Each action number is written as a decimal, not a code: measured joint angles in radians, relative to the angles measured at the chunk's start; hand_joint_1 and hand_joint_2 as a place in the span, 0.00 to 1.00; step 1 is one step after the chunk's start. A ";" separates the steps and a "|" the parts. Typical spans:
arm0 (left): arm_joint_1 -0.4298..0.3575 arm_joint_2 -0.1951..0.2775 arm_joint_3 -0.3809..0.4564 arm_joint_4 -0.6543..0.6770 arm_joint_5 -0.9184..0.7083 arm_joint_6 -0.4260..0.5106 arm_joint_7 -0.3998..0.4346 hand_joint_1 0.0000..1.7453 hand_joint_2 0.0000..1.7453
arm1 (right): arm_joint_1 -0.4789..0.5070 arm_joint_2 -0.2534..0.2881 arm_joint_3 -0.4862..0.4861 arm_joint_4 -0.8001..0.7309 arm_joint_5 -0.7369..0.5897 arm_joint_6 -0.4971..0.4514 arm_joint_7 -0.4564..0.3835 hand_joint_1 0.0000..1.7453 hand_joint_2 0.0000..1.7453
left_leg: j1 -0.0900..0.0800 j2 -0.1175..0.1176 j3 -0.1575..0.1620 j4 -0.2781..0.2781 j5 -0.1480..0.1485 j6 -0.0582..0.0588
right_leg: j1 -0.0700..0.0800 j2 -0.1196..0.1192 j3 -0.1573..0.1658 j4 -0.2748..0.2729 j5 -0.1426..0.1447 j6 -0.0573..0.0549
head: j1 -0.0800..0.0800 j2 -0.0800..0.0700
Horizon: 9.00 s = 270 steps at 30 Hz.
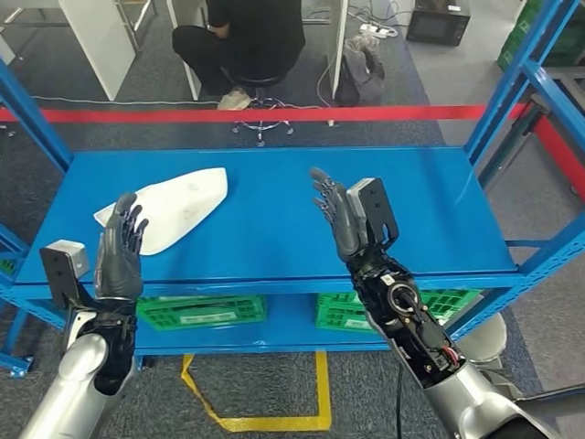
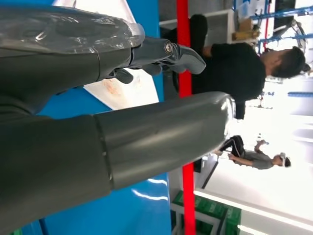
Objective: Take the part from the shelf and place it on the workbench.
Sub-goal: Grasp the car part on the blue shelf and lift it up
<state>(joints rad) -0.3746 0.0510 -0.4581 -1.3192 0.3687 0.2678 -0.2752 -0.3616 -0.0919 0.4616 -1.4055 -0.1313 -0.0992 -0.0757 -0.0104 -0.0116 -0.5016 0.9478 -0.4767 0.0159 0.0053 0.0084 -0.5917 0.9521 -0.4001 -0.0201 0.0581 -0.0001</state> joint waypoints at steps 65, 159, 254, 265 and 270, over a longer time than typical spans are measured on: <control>0.034 0.011 0.013 -0.034 -0.037 0.008 0.008 0.00 0.00 | -0.040 -0.073 -0.136 0.097 0.066 -0.109 -0.012 0.00 1.00 | 0.009 0.022 -0.098 -0.005 0.084 -0.013 | -0.013 -0.066 0.079 -0.020 -0.054 0.032 | -0.022 0.000; -0.013 0.014 0.029 -0.004 -0.012 -0.038 -0.030 0.00 0.00 | -0.509 -0.040 -0.169 1.033 -0.176 0.699 0.262 0.00 1.00 | 0.010 0.024 -0.097 -0.007 0.085 -0.013 | -0.012 -0.064 0.079 -0.019 -0.054 0.032 | -0.026 0.000; -0.048 -0.008 0.020 0.061 0.023 -0.061 -0.064 0.00 0.00 | -0.562 -0.032 0.000 1.093 -0.046 0.526 0.105 0.00 1.00 | 0.010 0.024 -0.096 -0.007 0.085 -0.013 | -0.012 -0.063 0.080 -0.019 -0.054 0.032 | -0.026 0.000; -0.052 -0.008 0.010 0.069 0.027 -0.063 -0.075 0.00 0.00 | -0.563 -0.032 0.001 1.096 -0.046 0.535 0.108 0.00 1.00 | 0.010 0.024 -0.096 -0.007 0.085 -0.013 | -0.012 -0.063 0.080 -0.019 -0.054 0.032 | -0.026 0.000; -0.052 -0.008 0.010 0.070 0.027 -0.063 -0.077 0.00 0.00 | -0.563 -0.032 0.001 1.096 -0.046 0.537 0.110 0.00 1.00 | 0.010 0.024 -0.096 -0.007 0.085 -0.013 | -0.012 -0.063 0.080 -0.019 -0.054 0.032 | -0.026 0.000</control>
<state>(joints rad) -0.4265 0.0435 -0.4479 -1.2496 0.3955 0.2045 -0.3520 -0.9248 -0.1244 0.4627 -0.3098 -0.1775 0.4376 0.0347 -0.0002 0.0128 -0.5981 0.9411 -0.3918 0.0029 -0.0063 -0.0550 -0.5120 0.9329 -0.4540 0.0120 0.0323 -0.0002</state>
